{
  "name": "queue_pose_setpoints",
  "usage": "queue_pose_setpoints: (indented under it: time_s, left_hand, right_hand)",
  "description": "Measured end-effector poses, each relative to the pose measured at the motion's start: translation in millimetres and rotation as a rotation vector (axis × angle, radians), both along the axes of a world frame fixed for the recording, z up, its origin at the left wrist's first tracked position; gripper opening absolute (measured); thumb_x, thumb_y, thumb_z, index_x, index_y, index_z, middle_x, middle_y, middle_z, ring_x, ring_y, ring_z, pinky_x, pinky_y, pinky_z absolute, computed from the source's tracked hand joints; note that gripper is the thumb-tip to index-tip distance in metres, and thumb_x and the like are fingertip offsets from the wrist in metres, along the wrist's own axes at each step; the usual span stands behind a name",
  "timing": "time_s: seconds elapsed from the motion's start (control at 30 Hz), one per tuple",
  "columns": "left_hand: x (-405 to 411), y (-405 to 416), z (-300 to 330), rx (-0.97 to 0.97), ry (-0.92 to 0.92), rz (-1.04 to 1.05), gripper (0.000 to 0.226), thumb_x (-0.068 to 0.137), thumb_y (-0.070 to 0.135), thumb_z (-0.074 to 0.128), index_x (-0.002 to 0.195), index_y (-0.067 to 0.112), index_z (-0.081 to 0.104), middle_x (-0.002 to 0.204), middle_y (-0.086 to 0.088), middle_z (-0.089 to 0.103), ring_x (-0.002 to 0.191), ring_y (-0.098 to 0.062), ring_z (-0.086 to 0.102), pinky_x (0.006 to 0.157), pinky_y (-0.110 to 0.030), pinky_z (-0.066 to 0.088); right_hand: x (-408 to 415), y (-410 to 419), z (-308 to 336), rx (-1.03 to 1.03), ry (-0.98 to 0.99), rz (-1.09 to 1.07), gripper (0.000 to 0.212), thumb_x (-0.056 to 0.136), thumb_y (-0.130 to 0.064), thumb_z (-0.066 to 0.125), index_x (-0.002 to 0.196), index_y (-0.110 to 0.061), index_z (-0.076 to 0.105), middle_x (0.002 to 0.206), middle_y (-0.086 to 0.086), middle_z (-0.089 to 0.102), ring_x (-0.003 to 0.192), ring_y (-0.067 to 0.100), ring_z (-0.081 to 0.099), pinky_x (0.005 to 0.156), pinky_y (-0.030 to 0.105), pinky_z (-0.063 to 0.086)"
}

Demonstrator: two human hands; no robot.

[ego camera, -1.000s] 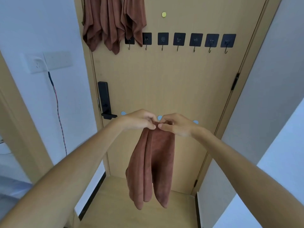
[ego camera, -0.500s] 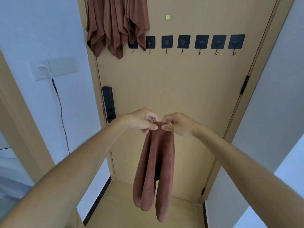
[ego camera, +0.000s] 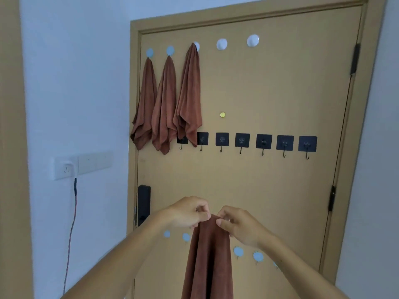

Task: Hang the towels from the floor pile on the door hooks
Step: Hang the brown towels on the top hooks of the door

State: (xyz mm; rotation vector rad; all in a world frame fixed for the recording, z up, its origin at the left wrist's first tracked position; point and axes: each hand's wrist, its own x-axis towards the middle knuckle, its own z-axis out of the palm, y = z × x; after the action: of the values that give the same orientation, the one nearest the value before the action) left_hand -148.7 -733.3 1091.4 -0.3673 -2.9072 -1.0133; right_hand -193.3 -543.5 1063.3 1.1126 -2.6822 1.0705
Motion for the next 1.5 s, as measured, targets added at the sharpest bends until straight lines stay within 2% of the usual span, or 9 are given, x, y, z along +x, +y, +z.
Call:
queue_pose_setpoints:
  time_s: [0.13, 0.4, 0.6, 0.67, 0.8, 0.97, 1.1, 1.23, 1.5]
  left_hand:
    - [-23.1, -11.6, 38.7, -0.045, 0.084, 0.037, 0.012, 0.098, 0.023, 0.048, 0.091, 0.016, 0.056, 0.069, 0.007, 0.053, 0.057, -0.006, 0.053, 0.059, -0.018, 0.048]
    - [-92.1, -51.9, 115.5, -0.003, 0.184, -0.003, 0.015, 0.101, 0.027, 0.041, 0.089, 0.018, 0.045, 0.102, -0.011, 0.052, 0.051, -0.013, 0.061, 0.052, -0.027, 0.056]
    - [-153.6, -89.0, 193.5, -0.057, 0.455, -0.077, 0.003, 0.098, 0.018, 0.048, 0.096, 0.016, 0.048, 0.077, -0.004, 0.058, 0.052, -0.012, 0.061, 0.058, -0.028, 0.057]
    - [-172.3, -98.3, 221.9, -0.075, 0.543, -0.097, 0.004, 0.098, 0.017, 0.049, 0.096, 0.019, 0.046, 0.079, -0.005, 0.06, 0.054, -0.011, 0.062, 0.06, -0.025, 0.055]
    - [-206.9, -104.6, 268.7, -0.062, 0.715, -0.093, 0.003, 0.096, 0.016, 0.052, 0.095, 0.014, 0.049, 0.083, -0.008, 0.061, 0.066, -0.02, 0.065, 0.07, -0.035, 0.059]
    - [-250.5, -103.2, 311.9, -0.033, 0.868, -0.088, 0.005, 0.095, 0.011, 0.052, 0.096, 0.007, 0.055, 0.083, -0.003, 0.059, 0.067, -0.021, 0.063, 0.07, -0.032, 0.057]
    - [-291.3, -99.4, 343.3, -0.026, 0.972, -0.072, 0.008, 0.095, 0.01, 0.051, 0.097, 0.008, 0.058, 0.08, 0.003, 0.057, 0.074, -0.018, 0.06, 0.082, -0.038, 0.055]
    - [-333.3, -93.2, 367.4, -0.023, 1.057, -0.039, 0.017, 0.096, 0.008, 0.043, 0.104, 0.009, 0.058, 0.089, 0.005, 0.059, 0.086, -0.017, 0.056, 0.086, -0.031, 0.049]
    - [-418.0, -79.2, 437.5, -0.05, 1.345, 0.141, 0.024, 0.097, 0.008, 0.039, 0.114, 0.009, 0.056, 0.124, -0.007, 0.054, 0.116, -0.023, 0.05, 0.086, -0.026, 0.036]
  right_hand:
    - [-27.3, -8.3, 39.9, -0.019, 0.055, 0.012, 0.01, 0.091, -0.023, 0.057, 0.084, -0.029, 0.059, 0.076, -0.013, 0.059, 0.061, -0.004, 0.048, 0.063, 0.016, 0.039]
    - [-92.5, -48.7, 118.0, -0.137, 0.245, -0.041, 0.014, 0.094, -0.014, 0.052, 0.092, -0.028, 0.052, 0.078, -0.01, 0.055, 0.061, -0.002, 0.046, 0.06, 0.011, 0.038]
    - [-142.5, -77.8, 189.1, -0.186, 0.477, -0.141, 0.012, 0.095, -0.013, 0.049, 0.088, -0.023, 0.047, 0.07, -0.01, 0.051, 0.06, 0.003, 0.042, 0.058, 0.017, 0.035]
    - [-158.8, -86.7, 216.3, -0.205, 0.566, -0.2, 0.008, 0.094, -0.013, 0.051, 0.088, -0.019, 0.052, 0.073, -0.007, 0.055, 0.063, 0.005, 0.046, 0.059, 0.019, 0.037]
    - [-185.7, -99.1, 267.5, -0.224, 0.748, -0.309, 0.008, 0.092, -0.011, 0.053, 0.089, -0.018, 0.056, 0.076, -0.006, 0.058, 0.073, 0.01, 0.051, 0.059, 0.017, 0.037]
    - [-218.7, -103.9, 319.7, -0.201, 0.865, -0.412, 0.012, 0.09, -0.008, 0.052, 0.093, -0.013, 0.062, 0.08, -0.005, 0.061, 0.078, 0.017, 0.055, 0.068, 0.028, 0.042]
    - [-250.0, -103.6, 353.5, -0.206, 0.932, -0.432, 0.018, 0.09, -0.004, 0.048, 0.094, -0.011, 0.064, 0.084, 0.0, 0.061, 0.073, 0.016, 0.054, 0.06, 0.024, 0.04]
    - [-294.0, -101.4, 383.4, -0.169, 1.002, -0.489, 0.026, 0.091, 0.0, 0.044, 0.104, -0.01, 0.065, 0.102, 0.002, 0.062, 0.09, 0.013, 0.053, 0.071, 0.015, 0.034]
    - [-376.7, -108.5, 446.4, -0.116, 1.184, -0.542, 0.04, 0.088, 0.004, 0.038, 0.124, -0.006, 0.052, 0.125, 0.011, 0.046, 0.111, 0.025, 0.049, 0.094, 0.029, 0.038]
